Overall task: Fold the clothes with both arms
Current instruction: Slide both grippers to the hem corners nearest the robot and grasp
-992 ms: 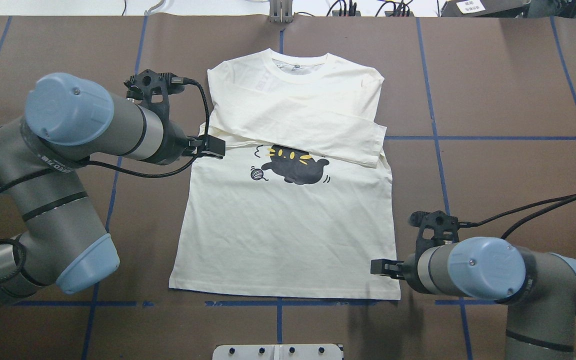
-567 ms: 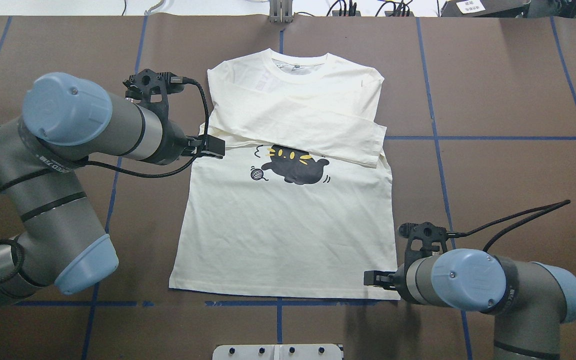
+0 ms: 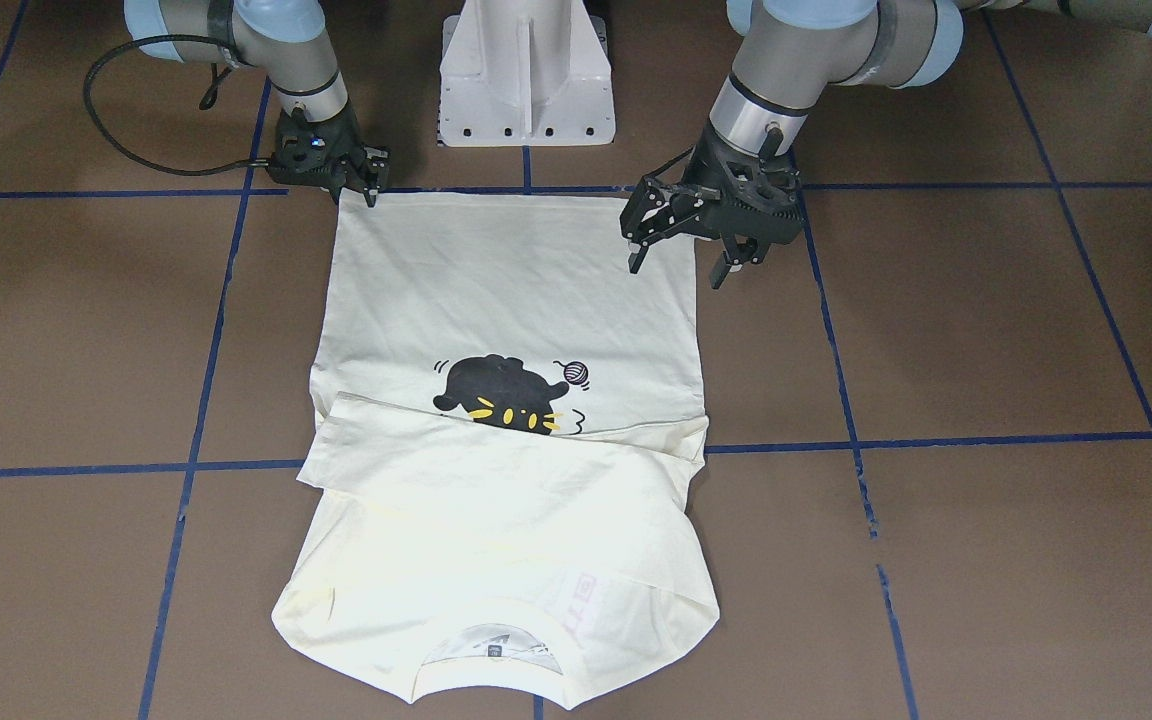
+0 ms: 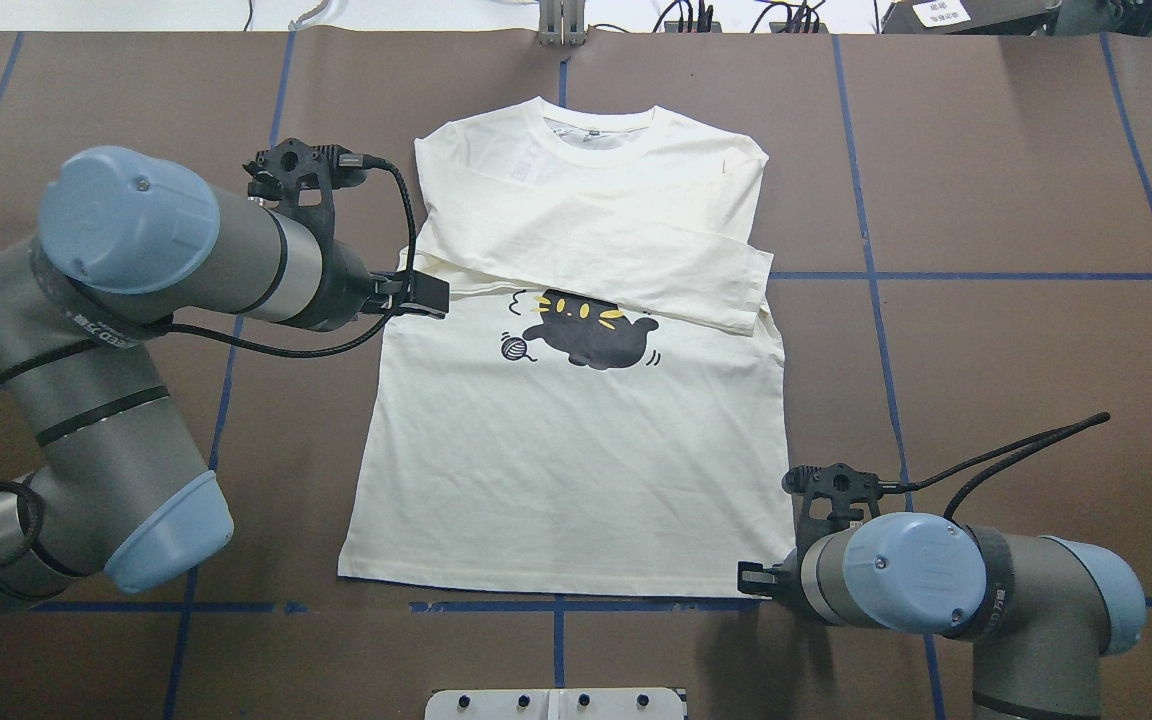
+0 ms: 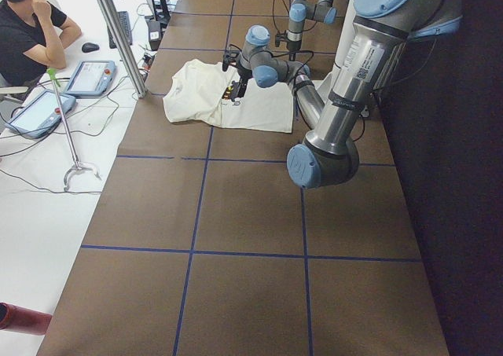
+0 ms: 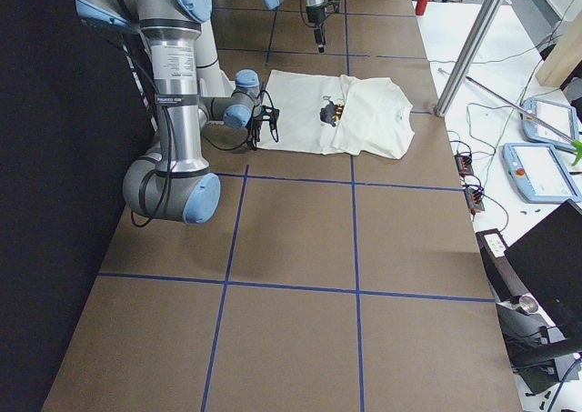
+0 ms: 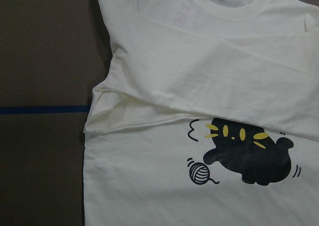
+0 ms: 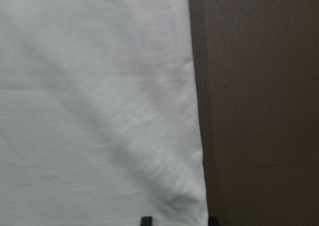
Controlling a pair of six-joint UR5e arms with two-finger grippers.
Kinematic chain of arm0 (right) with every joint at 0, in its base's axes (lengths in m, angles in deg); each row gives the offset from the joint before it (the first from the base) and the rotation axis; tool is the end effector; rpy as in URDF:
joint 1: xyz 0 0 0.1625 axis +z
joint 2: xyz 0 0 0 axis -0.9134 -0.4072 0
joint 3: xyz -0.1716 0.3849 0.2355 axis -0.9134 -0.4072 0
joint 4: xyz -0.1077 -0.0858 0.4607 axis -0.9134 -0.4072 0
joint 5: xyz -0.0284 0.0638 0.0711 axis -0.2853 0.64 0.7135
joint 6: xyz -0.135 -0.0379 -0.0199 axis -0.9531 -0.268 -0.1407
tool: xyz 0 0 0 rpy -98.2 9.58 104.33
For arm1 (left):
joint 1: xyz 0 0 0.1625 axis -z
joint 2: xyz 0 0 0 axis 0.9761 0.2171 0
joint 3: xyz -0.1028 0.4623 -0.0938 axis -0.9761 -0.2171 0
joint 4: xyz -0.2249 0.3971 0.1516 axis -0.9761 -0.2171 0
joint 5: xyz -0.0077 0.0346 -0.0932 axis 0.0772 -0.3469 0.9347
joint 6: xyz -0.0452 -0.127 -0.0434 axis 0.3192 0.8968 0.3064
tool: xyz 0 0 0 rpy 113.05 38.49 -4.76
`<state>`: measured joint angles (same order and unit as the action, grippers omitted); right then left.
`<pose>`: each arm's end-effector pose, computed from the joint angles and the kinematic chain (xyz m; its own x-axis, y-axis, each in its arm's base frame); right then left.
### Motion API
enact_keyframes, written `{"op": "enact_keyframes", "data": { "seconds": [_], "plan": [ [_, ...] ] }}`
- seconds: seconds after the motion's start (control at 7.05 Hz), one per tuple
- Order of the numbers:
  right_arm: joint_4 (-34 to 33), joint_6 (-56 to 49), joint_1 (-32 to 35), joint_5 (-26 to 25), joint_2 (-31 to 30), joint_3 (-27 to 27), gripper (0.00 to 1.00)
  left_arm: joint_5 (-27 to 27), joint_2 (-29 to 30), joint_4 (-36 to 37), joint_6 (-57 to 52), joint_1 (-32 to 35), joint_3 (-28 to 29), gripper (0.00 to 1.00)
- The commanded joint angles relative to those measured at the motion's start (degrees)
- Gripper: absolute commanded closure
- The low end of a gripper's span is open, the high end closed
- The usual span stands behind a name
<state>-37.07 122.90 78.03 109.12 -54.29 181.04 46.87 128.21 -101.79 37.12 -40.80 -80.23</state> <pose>-0.5764 -0.2404 0.4254 0.7041 0.1271 0.6987 -0.1017 0.9918 -0.0780 0.5042 -0.4915 0.2300 0.5033 0.0914 -0.8592 0.1929 0.9574 0.2149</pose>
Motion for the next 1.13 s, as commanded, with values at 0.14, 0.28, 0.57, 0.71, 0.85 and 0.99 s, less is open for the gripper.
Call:
{"op": "enact_keyframes", "data": {
  "seconds": [0.14,0.28,0.57,0.71,0.85,0.99],
  "plan": [
    [0.0,0.0,0.4,0.3,-0.2,0.1,0.80,-0.3,-0.3,-0.1,0.0,0.0,0.0,0.00],
    [0.0,0.0,0.8,0.3,0.0,0.2,0.80,-0.3,-0.3,-0.1,0.0,0.0,0.0,0.00],
    [0.0,0.0,1.0,0.4,0.0,0.6,0.73,-0.3,-0.3,-0.1,0.0,0.0,0.1,0.00],
    [0.0,0.0,1.0,0.3,0.0,0.6,0.77,-0.4,-0.4,-0.1,0.0,0.0,0.1,0.00],
    [-0.1,0.0,1.2,0.2,0.0,1.0,1.00,-0.4,-1.7,-0.3,0.0,-0.3,0.1,0.00],
    [-0.3,0.3,1.6,-0.2,-0.2,1.9,1.00,-0.4,-2.0,-0.4,0.3,-0.5,0.1,0.00]
  ]
}}
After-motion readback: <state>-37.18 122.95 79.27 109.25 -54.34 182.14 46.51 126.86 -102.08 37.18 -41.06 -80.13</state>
